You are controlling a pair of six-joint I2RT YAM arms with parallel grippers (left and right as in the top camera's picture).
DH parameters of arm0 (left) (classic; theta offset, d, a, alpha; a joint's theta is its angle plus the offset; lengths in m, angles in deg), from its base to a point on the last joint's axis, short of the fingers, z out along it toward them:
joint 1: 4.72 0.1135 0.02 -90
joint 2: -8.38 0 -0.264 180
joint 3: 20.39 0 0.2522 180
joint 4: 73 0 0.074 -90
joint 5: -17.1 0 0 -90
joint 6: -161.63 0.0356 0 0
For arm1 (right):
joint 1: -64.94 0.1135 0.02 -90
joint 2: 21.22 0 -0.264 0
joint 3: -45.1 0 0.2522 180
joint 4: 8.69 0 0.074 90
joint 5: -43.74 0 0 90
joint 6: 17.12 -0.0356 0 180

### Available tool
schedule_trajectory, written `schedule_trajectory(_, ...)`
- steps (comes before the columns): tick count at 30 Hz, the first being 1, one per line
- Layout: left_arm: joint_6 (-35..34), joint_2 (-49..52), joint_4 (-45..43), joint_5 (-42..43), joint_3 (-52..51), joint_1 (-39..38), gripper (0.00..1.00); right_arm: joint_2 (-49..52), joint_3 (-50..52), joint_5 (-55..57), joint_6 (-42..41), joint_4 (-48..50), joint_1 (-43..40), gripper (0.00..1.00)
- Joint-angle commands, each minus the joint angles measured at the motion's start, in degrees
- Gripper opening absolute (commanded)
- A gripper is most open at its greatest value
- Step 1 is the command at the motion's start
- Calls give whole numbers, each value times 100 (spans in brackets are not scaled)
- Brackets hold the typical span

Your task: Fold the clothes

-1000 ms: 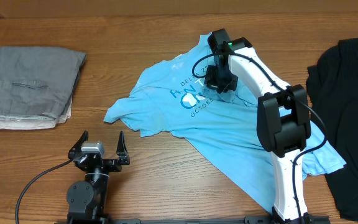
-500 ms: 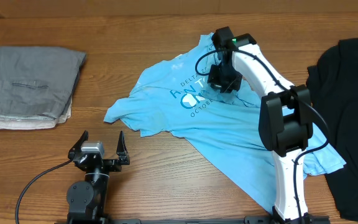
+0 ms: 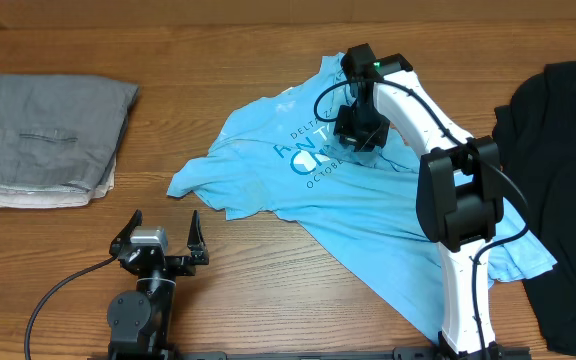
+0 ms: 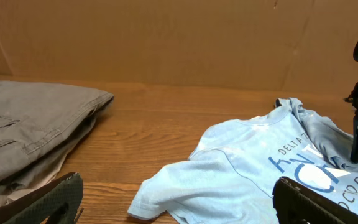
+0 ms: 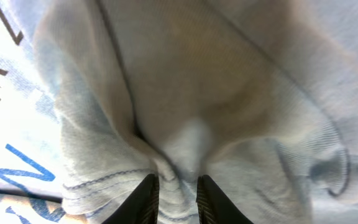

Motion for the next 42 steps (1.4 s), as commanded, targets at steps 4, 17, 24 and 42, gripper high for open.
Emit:
schedule_trajectory(4,127,-55,-17,50,-20,11,100,-199,-125,-297,13,144,101,23)
schedule_trajectory(17,127,-55,-17,50,-20,11,100,-199,-122,-256,15,59,109,9)
schedule_trajectory(24,127,-55,-17,50,-20,11,100,-199,-120,-256,15,72,109,20)
schedule_trajectory(42,127,-55,-15,50,-20,11,100,-199,42,-103,15,232,109,4)
